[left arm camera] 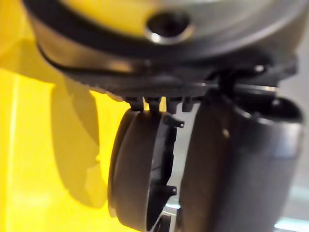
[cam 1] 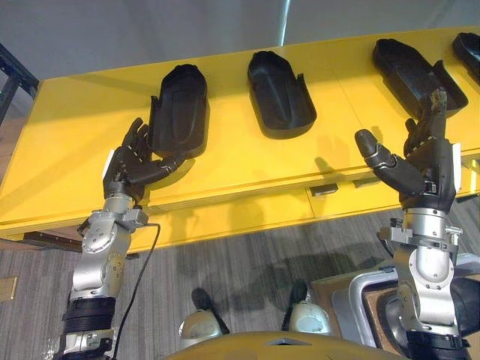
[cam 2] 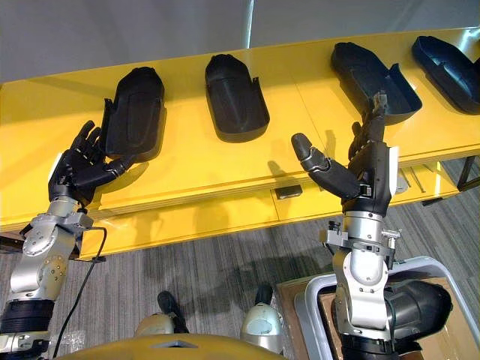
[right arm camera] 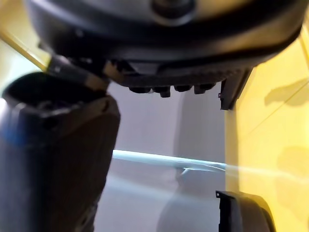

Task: Walk over and take three plastic housings, then place them on the shelf

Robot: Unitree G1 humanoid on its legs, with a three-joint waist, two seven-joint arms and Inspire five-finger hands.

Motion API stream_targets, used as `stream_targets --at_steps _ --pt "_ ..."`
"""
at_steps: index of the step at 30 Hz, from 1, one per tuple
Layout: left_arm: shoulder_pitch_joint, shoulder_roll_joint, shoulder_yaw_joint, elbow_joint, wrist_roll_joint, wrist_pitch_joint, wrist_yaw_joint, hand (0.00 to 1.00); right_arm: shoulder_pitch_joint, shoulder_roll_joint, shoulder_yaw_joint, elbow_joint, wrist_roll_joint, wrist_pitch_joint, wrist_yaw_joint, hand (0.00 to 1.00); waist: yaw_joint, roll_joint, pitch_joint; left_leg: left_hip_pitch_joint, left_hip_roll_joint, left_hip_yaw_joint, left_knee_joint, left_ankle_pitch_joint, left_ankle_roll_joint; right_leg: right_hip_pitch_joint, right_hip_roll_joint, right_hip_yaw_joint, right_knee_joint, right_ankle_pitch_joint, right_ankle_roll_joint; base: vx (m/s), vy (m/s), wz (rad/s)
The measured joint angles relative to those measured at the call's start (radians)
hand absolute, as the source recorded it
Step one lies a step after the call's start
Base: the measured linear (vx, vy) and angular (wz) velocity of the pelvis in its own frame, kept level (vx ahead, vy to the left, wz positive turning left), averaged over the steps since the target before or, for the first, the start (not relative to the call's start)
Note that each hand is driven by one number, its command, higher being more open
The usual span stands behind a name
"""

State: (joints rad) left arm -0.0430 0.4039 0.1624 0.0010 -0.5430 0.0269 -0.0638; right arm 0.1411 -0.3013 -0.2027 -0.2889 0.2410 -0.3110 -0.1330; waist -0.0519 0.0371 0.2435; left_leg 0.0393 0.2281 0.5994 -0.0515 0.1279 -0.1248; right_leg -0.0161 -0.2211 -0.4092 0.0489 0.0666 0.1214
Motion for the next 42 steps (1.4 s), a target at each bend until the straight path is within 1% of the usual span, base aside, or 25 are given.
stream_targets --at_steps 9,14,20,29,42 --pt "0.000 0.000 0.000 0.001 0.000 0.003 -0.002 1.00 0.000 0.000 0.000 0.000 0.001 0.000 -0.003 1.00 0.000 0.000 0.000 0.002 -0.001 0.000 -0.002 0.000 0.000 0.001 0.000 0.000 0.000 0.000 0.001 0.00 0.000 0.00" --pt "-0.007 0.005 0.000 0.002 0.000 0.018 -0.006 1.00 0.000 0.000 0.000 0.000 0.002 0.000 -0.003 1.00 0.000 0.000 0.000 0.004 -0.004 0.000 -0.003 0.001 0.001 0.004 -0.003 0.000 0.000 0.002 0.002 0.00 0.000 0.00" --pt "-0.025 0.008 0.001 0.028 0.000 0.019 -0.026 1.00 0.000 0.000 0.000 0.000 0.003 0.000 -0.002 1.00 0.002 -0.001 -0.001 0.006 -0.004 -0.001 -0.004 0.001 0.002 0.008 -0.003 -0.001 -0.002 0.003 0.003 0.00 0.000 0.00" --pt "-0.029 0.037 0.001 0.030 0.000 0.038 -0.047 1.00 0.000 0.000 0.000 0.000 0.014 0.000 0.004 1.00 0.000 -0.003 -0.002 0.007 -0.007 -0.001 -0.006 0.002 0.003 0.017 -0.003 -0.004 -0.021 0.014 0.006 0.00 0.000 0.00" --pt "-0.029 0.040 0.002 0.030 0.001 0.050 -0.055 1.00 0.000 0.000 0.000 0.000 0.020 0.000 0.014 1.00 0.000 -0.004 -0.007 0.007 -0.009 -0.003 -0.008 0.004 0.004 0.025 -0.002 -0.009 -0.035 0.023 0.005 0.00 0.000 0.00"
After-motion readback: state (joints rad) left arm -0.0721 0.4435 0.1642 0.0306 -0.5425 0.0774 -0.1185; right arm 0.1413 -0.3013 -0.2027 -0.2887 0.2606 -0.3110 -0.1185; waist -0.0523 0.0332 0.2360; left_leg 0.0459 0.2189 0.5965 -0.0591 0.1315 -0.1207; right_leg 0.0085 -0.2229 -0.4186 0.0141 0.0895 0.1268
